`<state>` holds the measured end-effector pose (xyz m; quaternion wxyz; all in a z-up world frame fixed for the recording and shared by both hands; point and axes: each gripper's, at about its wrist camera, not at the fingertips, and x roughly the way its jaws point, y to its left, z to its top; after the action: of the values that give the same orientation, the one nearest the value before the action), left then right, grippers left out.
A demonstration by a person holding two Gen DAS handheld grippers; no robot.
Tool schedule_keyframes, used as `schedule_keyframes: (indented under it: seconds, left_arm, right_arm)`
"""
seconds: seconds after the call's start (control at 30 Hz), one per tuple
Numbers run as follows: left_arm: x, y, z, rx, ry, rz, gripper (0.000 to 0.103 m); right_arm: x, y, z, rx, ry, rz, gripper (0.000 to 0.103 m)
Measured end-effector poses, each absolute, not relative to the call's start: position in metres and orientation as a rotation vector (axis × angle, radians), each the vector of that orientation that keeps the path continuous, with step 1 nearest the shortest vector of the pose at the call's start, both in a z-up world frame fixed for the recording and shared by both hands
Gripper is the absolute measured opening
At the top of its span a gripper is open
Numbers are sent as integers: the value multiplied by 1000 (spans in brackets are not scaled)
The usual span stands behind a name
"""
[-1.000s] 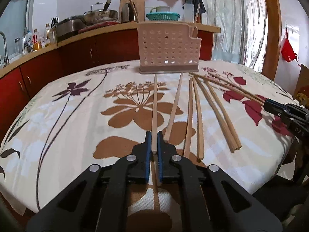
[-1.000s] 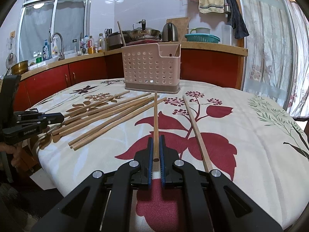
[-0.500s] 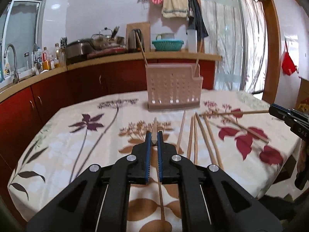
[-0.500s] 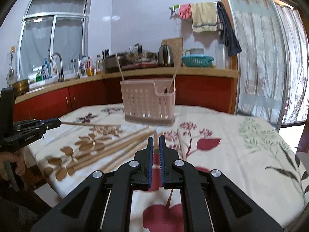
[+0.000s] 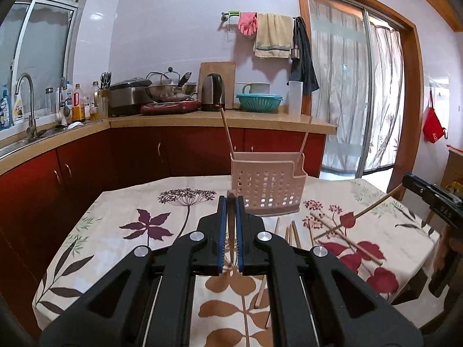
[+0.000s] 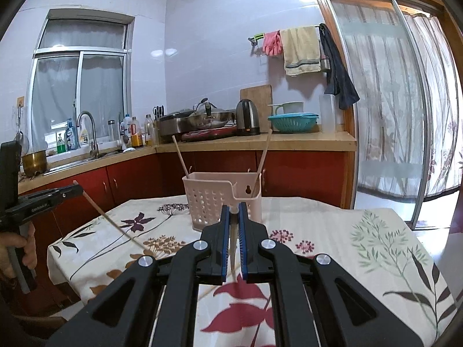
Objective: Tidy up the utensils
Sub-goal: 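Lift both chopsticks and carry them above the pink utensil holder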
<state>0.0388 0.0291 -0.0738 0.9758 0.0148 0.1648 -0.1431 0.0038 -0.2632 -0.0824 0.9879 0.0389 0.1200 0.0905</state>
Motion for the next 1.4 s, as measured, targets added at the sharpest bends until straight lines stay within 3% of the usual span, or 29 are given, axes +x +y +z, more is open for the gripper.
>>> schedule_keyframes:
  seconds: [0.67, 1.07, 1.4]
  left_arm:
    - [99, 31, -53, 0, 348, -316, 7]
    - [116, 21, -18, -5, 269, -347, 7]
    - [138, 2, 11, 20, 202, -390, 7]
  right_arm:
    - [72, -251, -59, 53, 300, 192, 7]
    - [101, -251, -39, 18, 354, 193, 7]
    - [122, -253, -7, -10, 286, 196, 7]
